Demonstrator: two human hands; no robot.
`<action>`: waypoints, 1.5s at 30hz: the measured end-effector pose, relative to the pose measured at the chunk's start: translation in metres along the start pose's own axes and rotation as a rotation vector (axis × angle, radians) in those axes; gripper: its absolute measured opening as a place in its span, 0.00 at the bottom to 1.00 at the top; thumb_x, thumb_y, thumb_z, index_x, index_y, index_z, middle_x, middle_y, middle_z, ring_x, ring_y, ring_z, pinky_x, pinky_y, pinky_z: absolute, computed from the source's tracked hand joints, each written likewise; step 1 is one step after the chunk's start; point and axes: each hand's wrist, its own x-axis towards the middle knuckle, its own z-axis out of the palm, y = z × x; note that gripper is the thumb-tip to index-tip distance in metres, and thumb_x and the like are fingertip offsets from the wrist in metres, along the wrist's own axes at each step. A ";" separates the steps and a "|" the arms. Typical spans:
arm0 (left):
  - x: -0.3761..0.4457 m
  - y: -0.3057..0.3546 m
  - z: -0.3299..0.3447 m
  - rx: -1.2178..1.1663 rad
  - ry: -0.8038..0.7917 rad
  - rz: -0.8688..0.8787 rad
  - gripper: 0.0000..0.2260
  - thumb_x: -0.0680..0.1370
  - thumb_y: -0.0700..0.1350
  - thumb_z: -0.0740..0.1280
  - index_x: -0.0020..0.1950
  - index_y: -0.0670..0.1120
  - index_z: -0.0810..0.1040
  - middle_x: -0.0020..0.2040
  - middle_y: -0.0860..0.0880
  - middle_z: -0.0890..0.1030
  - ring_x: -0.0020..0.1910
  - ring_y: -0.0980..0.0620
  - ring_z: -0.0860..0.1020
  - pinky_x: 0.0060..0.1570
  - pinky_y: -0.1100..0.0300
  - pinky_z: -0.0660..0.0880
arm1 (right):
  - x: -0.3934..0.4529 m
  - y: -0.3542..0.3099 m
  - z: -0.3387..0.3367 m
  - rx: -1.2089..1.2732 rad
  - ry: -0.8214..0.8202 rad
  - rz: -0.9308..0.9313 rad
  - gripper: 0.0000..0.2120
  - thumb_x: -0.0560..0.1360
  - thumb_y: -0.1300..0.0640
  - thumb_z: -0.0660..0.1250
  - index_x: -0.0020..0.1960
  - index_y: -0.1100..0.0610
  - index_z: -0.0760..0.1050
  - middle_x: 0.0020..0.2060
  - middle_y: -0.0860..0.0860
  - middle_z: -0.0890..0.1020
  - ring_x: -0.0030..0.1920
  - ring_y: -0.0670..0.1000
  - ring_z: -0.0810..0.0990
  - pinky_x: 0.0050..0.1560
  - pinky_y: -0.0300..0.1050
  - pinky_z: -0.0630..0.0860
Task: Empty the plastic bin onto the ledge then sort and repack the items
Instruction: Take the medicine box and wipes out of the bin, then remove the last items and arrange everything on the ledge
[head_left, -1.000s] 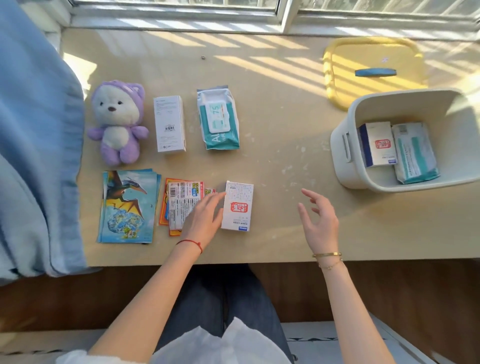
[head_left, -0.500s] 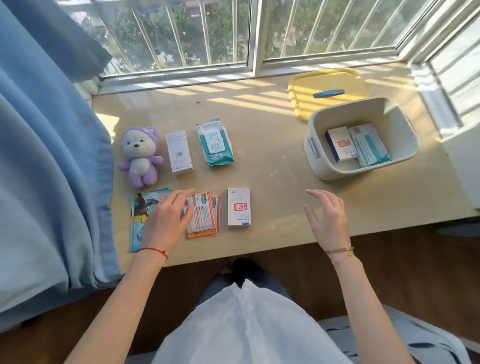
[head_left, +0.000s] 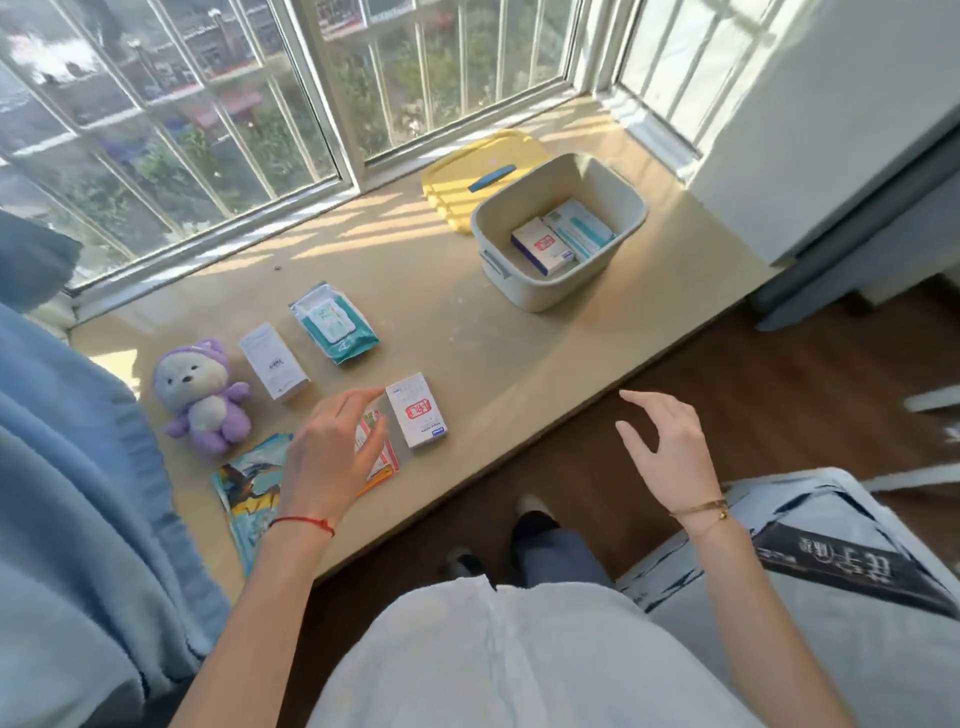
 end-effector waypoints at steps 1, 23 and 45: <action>0.003 0.007 0.004 0.004 -0.015 0.015 0.16 0.78 0.46 0.68 0.66 0.49 0.76 0.60 0.48 0.79 0.60 0.48 0.77 0.57 0.50 0.75 | -0.006 0.008 -0.006 -0.001 0.011 0.022 0.15 0.76 0.58 0.69 0.63 0.56 0.77 0.57 0.51 0.80 0.60 0.54 0.73 0.63 0.40 0.66; 0.119 0.278 0.130 -0.079 0.086 0.045 0.15 0.79 0.47 0.66 0.66 0.49 0.75 0.60 0.47 0.79 0.56 0.44 0.78 0.51 0.47 0.78 | 0.113 0.240 -0.176 -0.038 -0.046 0.004 0.16 0.77 0.55 0.67 0.65 0.54 0.76 0.60 0.50 0.79 0.62 0.51 0.71 0.64 0.42 0.66; 0.348 0.250 0.172 -0.159 0.201 -0.389 0.17 0.79 0.44 0.66 0.69 0.50 0.74 0.59 0.47 0.79 0.58 0.45 0.77 0.52 0.47 0.77 | 0.455 0.211 -0.075 0.101 -0.354 -0.222 0.20 0.77 0.57 0.67 0.69 0.55 0.71 0.61 0.52 0.75 0.60 0.51 0.73 0.63 0.48 0.73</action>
